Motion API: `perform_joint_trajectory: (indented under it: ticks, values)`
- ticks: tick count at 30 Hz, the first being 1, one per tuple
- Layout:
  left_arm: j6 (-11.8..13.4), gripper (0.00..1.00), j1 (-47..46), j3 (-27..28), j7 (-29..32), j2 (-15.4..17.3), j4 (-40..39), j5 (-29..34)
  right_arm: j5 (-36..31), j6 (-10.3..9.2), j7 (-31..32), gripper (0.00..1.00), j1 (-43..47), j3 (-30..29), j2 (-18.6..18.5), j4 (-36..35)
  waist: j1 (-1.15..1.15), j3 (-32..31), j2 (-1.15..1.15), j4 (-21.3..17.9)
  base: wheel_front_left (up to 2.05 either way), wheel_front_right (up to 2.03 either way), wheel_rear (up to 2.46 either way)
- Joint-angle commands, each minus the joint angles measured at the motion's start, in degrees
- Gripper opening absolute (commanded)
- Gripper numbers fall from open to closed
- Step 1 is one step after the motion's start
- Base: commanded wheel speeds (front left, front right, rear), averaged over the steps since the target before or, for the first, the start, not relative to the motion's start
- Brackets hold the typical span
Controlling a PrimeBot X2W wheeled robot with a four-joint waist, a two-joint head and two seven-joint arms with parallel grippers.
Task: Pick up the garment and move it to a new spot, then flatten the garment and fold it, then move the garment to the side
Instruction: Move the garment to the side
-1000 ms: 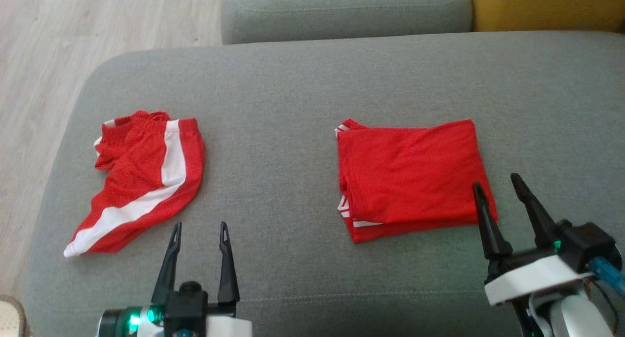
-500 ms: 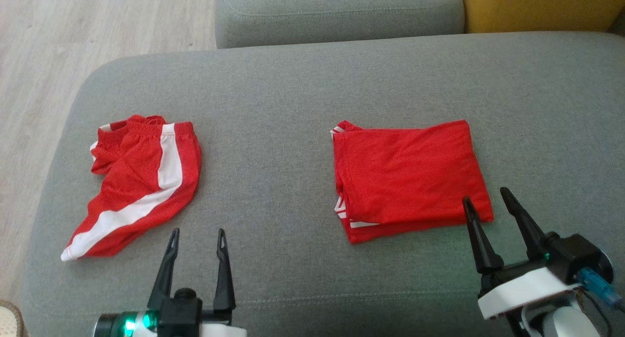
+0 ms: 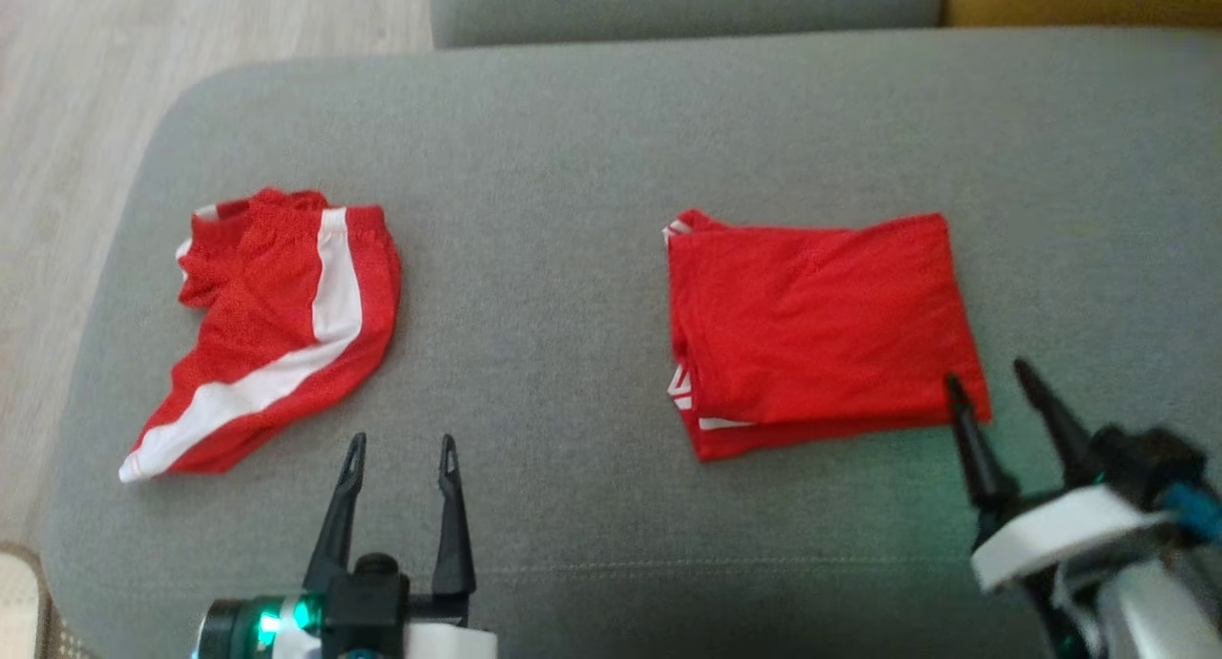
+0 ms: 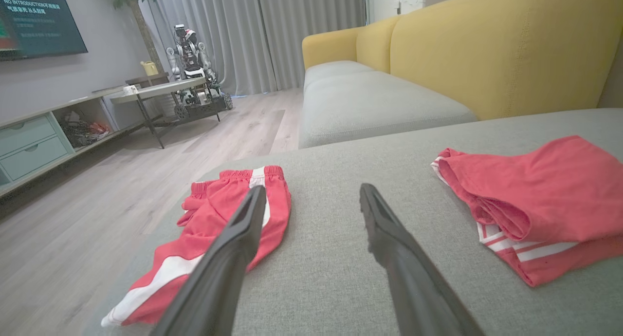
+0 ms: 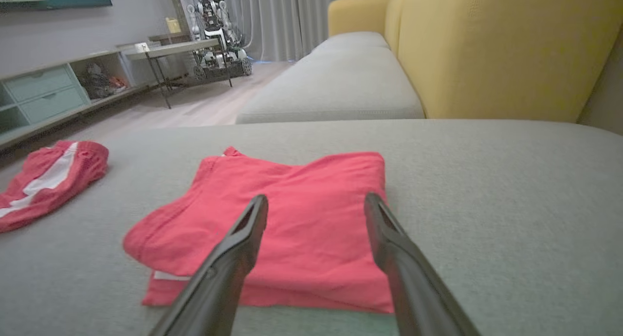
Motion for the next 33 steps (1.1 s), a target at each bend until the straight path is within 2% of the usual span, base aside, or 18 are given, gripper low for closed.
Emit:
perform_joint_trajectory:
  ticks: [1, 5, 11, 18, 25, 27, 30, 31, 33]
  values:
    - [-0.21, 1.00, -2.83, 1.89, -0.70, -0.51, -1.41, 0.70, 1.36, -0.01, -0.52, 1.00, -4.03, 0.78, -1.66, -0.73, 0.00, 1.36, 0.00, 0.89, 0.00, 0.00, 0.00]
    - [-1.01, 1.00, -4.35, 1.24, -0.70, -1.71, -0.80, 1.28, 10.63, -0.01, -0.27, 1.00, -9.72, 0.77, -4.91, 7.92, 0.00, 3.30, 0.00, 2.42, 0.00, 0.00, 0.00]
    - [-1.92, 1.00, -6.83, -0.20, -0.70, -3.48, -0.31, 2.22, 19.33, -0.01, 5.17, 1.00, -17.42, 6.11, -12.49, 17.27, 0.00, 6.97, 0.00, 4.34, 0.00, 0.00, 0.00]
    - [-2.15, 1.00, -9.20, -1.53, -0.70, -5.02, 0.28, 2.63, 26.08, -0.01, 9.38, 1.00, -23.81, 12.58, -18.40, 21.96, 0.00, 11.62, 0.00, 5.52, 0.00, 0.00, 0.00]
    - [-1.87, 1.00, -11.27, -2.48, -0.70, -5.77, 0.73, 3.11, 31.32, -0.01, 10.88, 1.00, -27.71, 17.83, -20.27, 25.11, 0.00, 14.42, 0.00, 5.86, 0.00, 0.00, 0.00]
    - [-1.70, 1.00, -11.68, -2.63, -0.70, -5.84, 0.83, 3.18, 32.97, -0.01, 12.02, 0.79, -27.97, 20.00, -20.65, 24.88, 0.00, 14.81, 0.00, 5.81, 0.00, 0.00, 0.00]
    - [-1.36, 1.00, -12.09, -2.87, -0.70, -5.86, 0.93, 3.36, 35.01, -0.01, 12.65, 0.07, -28.30, 22.53, -22.17, 24.27, 0.00, 15.38, 0.00, 5.47, 0.00, 0.00, 0.00]
    - [-1.27, 1.00, -12.23, -2.97, -0.70, -5.85, 0.97, 3.42, 35.34, -0.01, 12.01, 0.00, -28.61, 22.86, -22.86, 24.27, 0.00, 15.52, 0.00, 5.30, 0.00, 0.00, 0.00]
    - [-1.12, 1.00, -12.50, -3.18, -0.70, -5.78, 0.96, 3.52, 35.30, -0.01, 9.99, 0.00, -29.60, 23.02, -24.26, 24.86, 0.00, 15.85, 0.00, 4.79, 0.00, 0.00, 0.00]
